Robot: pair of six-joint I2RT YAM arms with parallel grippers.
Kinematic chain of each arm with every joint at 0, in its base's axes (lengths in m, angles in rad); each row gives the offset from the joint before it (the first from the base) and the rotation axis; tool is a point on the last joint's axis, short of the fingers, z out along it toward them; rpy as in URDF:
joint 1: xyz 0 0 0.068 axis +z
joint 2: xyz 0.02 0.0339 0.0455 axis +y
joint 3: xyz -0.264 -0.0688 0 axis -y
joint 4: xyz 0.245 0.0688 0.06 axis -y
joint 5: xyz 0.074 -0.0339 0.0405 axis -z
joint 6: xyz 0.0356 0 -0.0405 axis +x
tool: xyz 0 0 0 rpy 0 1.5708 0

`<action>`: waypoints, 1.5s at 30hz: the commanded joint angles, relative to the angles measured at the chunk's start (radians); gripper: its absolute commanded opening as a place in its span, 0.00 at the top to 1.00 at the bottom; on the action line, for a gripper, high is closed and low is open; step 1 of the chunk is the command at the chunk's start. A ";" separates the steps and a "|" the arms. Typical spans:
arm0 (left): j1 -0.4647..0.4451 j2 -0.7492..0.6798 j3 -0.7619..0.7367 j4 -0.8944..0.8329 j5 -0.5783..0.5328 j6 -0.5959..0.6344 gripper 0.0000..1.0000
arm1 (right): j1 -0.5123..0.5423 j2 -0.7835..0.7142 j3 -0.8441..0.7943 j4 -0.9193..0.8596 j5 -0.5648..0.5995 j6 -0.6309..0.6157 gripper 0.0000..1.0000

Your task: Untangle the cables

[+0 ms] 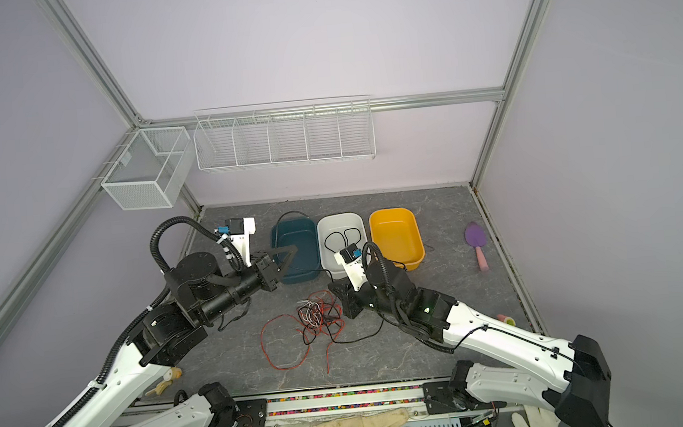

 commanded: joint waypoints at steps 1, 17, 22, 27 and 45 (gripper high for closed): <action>0.005 -0.023 -0.044 -0.033 -0.048 0.002 1.00 | -0.007 -0.078 0.012 -0.048 0.047 -0.028 0.94; 0.005 -0.043 -0.275 -0.006 -0.081 -0.035 0.52 | -0.045 -0.178 0.254 -0.301 0.111 -0.130 0.94; 0.005 -0.074 -0.281 -0.070 -0.146 0.001 0.39 | -0.092 -0.140 0.299 -0.342 0.126 -0.139 0.94; 0.008 -0.094 -0.220 -0.207 -0.255 0.047 0.22 | -0.164 -0.063 0.337 -0.350 0.080 -0.127 0.94; 0.029 -0.082 -0.193 -0.194 -0.612 0.269 0.00 | -0.411 0.351 0.495 -0.322 0.010 -0.036 0.94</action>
